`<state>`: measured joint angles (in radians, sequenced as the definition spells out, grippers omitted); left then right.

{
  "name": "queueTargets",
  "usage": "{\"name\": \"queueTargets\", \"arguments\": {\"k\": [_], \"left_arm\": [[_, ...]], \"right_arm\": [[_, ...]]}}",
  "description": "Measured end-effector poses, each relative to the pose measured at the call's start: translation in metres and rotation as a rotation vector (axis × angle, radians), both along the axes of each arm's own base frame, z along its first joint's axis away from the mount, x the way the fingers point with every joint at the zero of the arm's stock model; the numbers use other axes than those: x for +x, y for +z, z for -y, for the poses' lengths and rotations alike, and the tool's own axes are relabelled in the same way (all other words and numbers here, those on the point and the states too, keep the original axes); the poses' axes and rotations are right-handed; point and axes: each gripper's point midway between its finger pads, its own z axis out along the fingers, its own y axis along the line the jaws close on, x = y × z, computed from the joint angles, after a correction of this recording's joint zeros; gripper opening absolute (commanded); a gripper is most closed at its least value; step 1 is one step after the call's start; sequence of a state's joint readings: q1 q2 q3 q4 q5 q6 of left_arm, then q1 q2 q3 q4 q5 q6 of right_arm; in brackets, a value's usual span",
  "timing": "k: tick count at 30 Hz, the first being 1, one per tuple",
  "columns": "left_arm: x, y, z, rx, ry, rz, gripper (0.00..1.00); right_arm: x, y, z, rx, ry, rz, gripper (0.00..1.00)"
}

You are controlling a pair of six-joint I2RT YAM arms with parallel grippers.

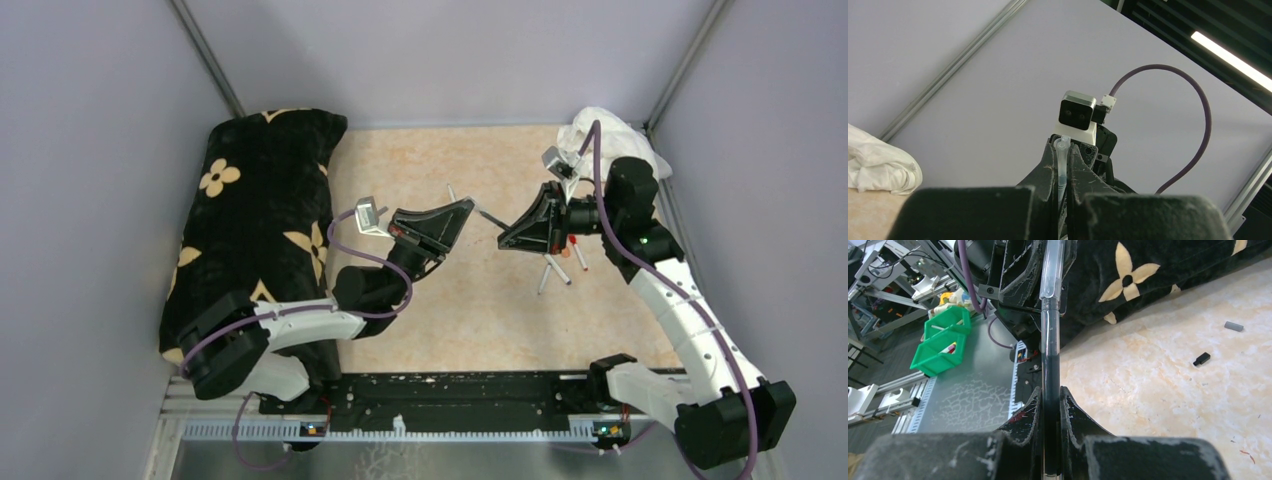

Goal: Insert the pens into the pen caps
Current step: Insert the pen cap onto the pen.

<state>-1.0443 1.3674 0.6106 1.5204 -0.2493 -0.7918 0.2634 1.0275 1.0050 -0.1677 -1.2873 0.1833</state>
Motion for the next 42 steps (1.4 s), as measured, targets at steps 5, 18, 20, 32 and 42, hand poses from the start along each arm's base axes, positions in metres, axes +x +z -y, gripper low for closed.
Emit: {"name": "queueTargets", "arguments": {"k": [5,18,20,32,42], "left_arm": [[-0.001,0.001,0.000,0.004,-0.002,0.007,0.00],[0.000,0.000,0.006,0.016,-0.010,0.022,0.00],[0.000,0.000,0.006,0.018,-0.009,0.024,0.00],[0.001,0.000,0.011,0.078,0.009,0.048,0.00],[-0.001,0.010,0.016,0.106,-0.006,0.056,0.00]], "right_arm": [[-0.001,0.002,0.000,0.001,0.004,-0.001,0.00],[-0.001,0.003,0.000,0.005,0.003,-0.016,0.00],[-0.001,0.003,0.000,0.005,0.003,-0.016,0.00],[-0.001,0.002,0.000,-0.003,-0.002,-0.022,0.00],[0.001,0.014,0.003,-0.008,-0.003,0.015,0.00]]}}
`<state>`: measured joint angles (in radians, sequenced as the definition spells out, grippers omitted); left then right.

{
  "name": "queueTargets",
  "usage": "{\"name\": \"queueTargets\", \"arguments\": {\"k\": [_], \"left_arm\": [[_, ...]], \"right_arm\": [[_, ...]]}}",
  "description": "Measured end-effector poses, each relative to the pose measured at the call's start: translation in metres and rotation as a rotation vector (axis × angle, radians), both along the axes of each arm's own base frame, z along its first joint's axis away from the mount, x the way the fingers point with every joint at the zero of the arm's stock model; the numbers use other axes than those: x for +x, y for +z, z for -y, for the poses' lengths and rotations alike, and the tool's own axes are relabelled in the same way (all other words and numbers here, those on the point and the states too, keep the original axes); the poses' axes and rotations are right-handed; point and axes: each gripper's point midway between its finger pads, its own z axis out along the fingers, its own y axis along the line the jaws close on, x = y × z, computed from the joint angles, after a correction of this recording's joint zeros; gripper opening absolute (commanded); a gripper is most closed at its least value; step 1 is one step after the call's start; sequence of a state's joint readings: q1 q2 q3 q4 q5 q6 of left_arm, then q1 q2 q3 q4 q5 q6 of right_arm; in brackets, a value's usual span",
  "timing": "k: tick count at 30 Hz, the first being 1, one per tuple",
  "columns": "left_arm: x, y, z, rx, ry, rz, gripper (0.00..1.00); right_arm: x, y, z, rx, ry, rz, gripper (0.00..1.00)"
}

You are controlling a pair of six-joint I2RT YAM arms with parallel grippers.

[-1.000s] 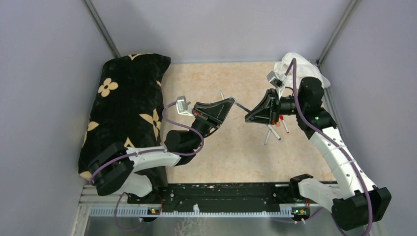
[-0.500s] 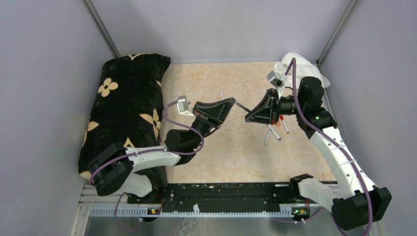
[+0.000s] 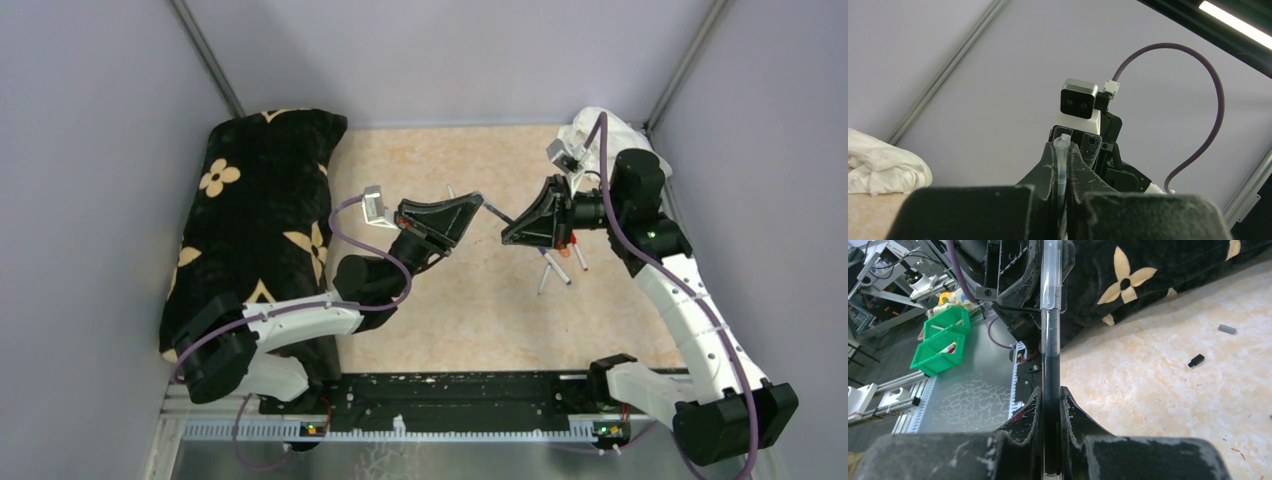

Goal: Insert the pens into the pen caps
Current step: Insert the pen cap onto the pen, then press the pen cap onto the pen.

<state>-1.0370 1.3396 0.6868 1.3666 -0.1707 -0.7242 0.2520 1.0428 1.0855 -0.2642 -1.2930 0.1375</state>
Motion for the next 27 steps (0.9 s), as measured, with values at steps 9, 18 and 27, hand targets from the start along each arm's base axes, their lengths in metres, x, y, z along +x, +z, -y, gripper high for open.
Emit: {"name": "queueTargets", "arguments": {"k": [9,18,27], "left_arm": [[-0.003,-0.002,0.006,-0.012,-0.043,-0.004,0.00],[-0.006,-0.005,0.007,-0.003,-0.049,-0.022,0.00],[0.002,-0.001,0.019,0.040,-0.029,-0.034,0.00]], "right_arm": [[-0.005,0.002,0.002,0.011,0.037,-0.018,0.00],[-0.006,0.004,0.005,0.020,0.053,-0.048,0.00],[-0.002,0.005,0.008,0.024,0.040,-0.031,0.00]]}}
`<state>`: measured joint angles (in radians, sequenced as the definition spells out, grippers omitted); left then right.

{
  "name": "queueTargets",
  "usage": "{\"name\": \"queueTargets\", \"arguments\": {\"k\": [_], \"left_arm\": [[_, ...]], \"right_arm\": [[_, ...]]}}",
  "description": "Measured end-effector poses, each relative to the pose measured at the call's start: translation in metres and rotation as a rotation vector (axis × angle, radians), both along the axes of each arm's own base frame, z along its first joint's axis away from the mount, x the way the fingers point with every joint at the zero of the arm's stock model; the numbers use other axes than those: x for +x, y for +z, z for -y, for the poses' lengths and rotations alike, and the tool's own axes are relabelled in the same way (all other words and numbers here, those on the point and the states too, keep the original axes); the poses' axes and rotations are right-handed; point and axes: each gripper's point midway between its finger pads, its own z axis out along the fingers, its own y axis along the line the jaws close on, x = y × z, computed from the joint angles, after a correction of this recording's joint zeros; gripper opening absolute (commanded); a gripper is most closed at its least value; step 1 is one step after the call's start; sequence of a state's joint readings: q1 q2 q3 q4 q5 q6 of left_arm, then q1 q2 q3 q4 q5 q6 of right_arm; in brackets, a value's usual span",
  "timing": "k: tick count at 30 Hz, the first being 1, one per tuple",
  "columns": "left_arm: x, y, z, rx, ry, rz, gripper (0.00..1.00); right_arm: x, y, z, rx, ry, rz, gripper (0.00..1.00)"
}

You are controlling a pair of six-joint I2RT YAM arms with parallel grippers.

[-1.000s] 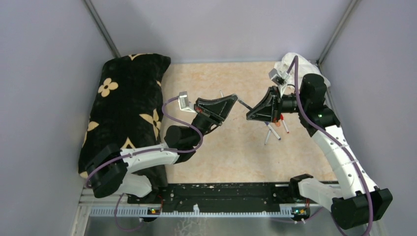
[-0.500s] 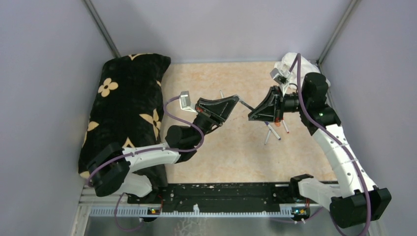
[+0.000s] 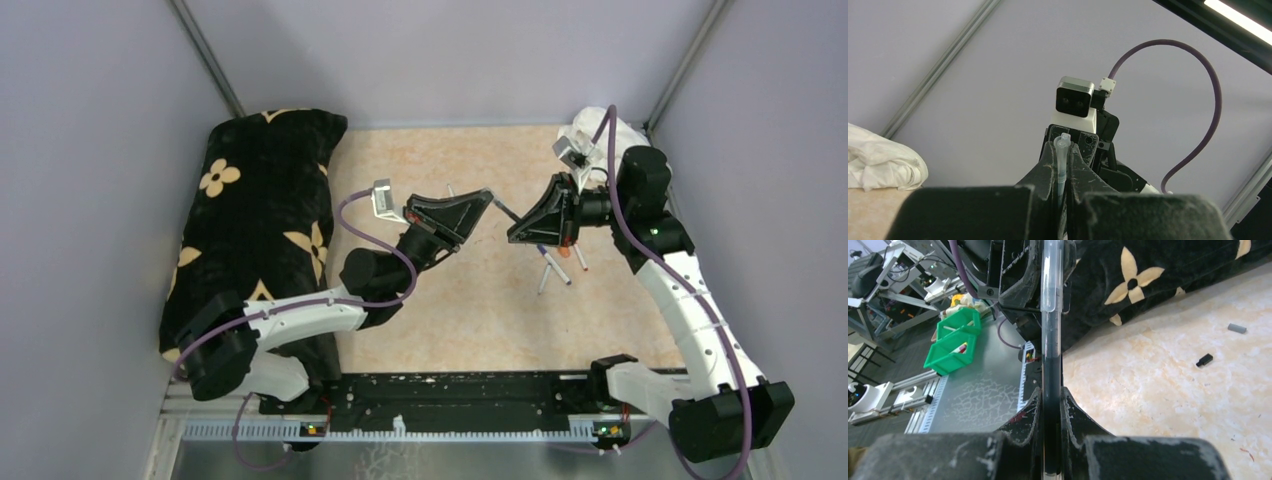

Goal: Insert the pens into the pen caps
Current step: Press the pen cap onto the pen.

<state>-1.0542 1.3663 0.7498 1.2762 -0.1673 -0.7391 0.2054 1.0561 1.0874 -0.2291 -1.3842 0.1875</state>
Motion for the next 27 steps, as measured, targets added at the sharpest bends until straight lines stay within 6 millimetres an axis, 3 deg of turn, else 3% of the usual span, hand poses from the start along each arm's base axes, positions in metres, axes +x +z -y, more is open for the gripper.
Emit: {"name": "queueTargets", "arguments": {"k": [14,23,27], "left_arm": [[-0.004,-0.007,-0.004,-0.026,-0.015,-0.016,0.00],[-0.010,-0.036,-0.009,0.030,-0.029,-0.114,0.36],[-0.013,-0.061,-0.007,0.123,-0.037,-0.170,0.60]], "right_arm": [[-0.002,-0.002,0.000,0.001,0.012,-0.030,0.00],[-0.002,-0.035,0.001,-0.026,0.004,0.000,0.00],[0.000,-0.036,0.003,-0.033,-0.005,0.114,0.00]]}}
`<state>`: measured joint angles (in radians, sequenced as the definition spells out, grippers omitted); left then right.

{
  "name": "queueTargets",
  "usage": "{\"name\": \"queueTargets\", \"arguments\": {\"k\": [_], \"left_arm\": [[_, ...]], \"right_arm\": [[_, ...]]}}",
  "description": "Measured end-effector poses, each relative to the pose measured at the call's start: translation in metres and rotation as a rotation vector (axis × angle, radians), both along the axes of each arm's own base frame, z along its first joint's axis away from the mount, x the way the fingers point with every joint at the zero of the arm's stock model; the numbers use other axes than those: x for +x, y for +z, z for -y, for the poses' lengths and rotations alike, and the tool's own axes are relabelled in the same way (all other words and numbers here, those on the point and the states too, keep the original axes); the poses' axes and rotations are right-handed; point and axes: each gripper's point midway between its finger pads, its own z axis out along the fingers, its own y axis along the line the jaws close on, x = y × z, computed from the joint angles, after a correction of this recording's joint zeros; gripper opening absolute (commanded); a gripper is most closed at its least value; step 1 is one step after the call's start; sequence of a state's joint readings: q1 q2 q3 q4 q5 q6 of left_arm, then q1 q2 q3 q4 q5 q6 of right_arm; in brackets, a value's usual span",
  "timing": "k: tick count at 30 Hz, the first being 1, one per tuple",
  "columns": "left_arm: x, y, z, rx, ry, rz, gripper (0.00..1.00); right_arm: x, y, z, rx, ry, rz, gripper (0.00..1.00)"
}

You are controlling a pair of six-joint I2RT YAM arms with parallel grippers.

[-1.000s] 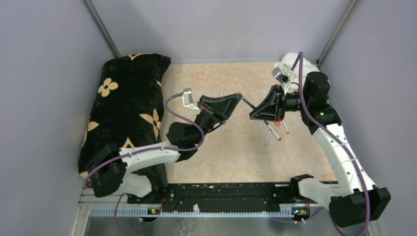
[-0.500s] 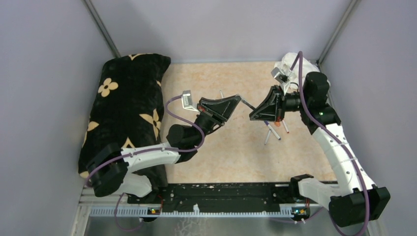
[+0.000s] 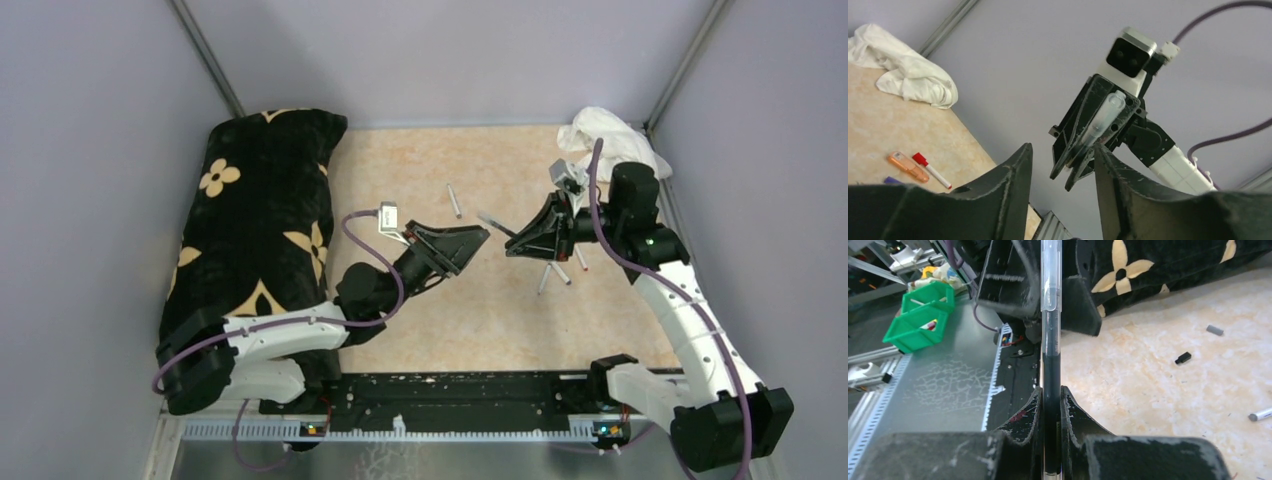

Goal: Insert the pens into the pen caps
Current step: Press the pen cap onto the pen, then place the pen at the center of the board.

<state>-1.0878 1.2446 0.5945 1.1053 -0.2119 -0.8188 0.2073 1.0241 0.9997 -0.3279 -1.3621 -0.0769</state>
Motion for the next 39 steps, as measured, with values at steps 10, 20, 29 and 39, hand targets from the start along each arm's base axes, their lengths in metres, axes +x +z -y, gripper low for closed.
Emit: {"name": "queueTargets", "arguments": {"k": [10,20,29,39], "left_arm": [[0.004,0.010,-0.046,0.055,0.112,0.032,0.81],[0.001,-0.114,-0.075,0.429,0.164,-0.083,0.82],[-0.002,-0.155,-0.114,0.495,0.249,-0.142,0.82],[0.001,-0.180,-0.117,0.603,0.260,-0.168,0.82]], "right_arm": [[0.012,-0.042,0.012,-0.067,-0.102,0.066,0.00],[0.090,-0.187,0.072,-0.424,-0.645,-0.132,0.06],[0.136,-0.249,0.132,-0.682,-0.976,-0.245,0.07],[0.155,-0.261,0.158,-0.796,-0.985,-0.233,0.20]]}}
